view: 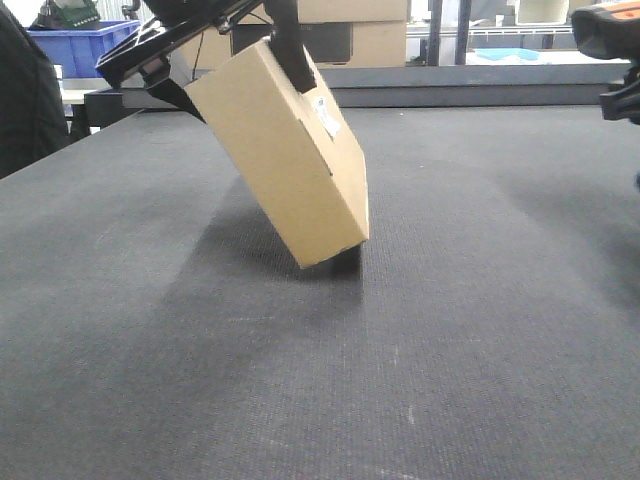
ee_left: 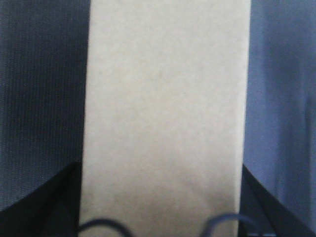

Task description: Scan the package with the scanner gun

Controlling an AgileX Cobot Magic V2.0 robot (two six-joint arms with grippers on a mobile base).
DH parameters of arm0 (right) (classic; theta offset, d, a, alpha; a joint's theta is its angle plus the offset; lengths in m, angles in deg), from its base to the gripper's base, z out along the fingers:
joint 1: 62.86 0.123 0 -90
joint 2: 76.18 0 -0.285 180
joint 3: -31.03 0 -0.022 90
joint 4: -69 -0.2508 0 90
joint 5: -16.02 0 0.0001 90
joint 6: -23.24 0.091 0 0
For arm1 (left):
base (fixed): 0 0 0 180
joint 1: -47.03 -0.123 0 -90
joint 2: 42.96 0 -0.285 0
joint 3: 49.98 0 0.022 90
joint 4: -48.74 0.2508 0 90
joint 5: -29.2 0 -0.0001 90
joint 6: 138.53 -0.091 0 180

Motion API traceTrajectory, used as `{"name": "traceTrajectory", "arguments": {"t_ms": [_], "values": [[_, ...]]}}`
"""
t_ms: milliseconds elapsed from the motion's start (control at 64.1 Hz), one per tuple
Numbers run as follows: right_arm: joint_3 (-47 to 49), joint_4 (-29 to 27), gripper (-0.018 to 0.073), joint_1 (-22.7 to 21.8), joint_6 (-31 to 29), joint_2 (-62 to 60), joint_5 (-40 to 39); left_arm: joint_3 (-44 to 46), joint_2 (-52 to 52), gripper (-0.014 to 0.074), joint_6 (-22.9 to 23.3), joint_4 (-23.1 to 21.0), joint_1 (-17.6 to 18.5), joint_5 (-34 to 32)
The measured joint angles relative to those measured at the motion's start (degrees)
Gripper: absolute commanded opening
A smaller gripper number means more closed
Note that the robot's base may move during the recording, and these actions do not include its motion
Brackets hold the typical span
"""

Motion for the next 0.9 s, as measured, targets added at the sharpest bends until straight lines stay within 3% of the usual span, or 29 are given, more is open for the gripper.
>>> {"name": "traceTrajectory", "arguments": {"t_ms": [125,218,296,421,514,904], "values": [[0.00,0.00,-0.0162,0.00,-2.31,-0.13,-0.16,0.00,0.00,-0.0111,0.00,0.00,0.00,0.08],[0.00,0.09,-0.0162,0.00,-0.29,-0.13,-0.31,0.00,0.00,-0.0111,0.00,0.00,0.00,0.08],[0.00,0.09,-0.0165,0.00,5.81,-0.13,-0.84,0.00,0.00,-0.0111,0.00,0.00,0.00,0.08],[0.00,0.09,-0.0165,0.00,20.59,0.22,-1.96,0.00,0.00,-0.0111,0.00,0.00,0.00,0.08],[0.00,0.35,-0.0165,0.00,25.95,1.62,-3.37,0.00,0.00,-0.0111,0.00,0.00,0.00,0.08],[0.00,1.07,-0.0161,0.00,29.12,3.78,-3.91,0.00,0.00,-0.0111,0.00,0.00,0.00,0.08]]}}
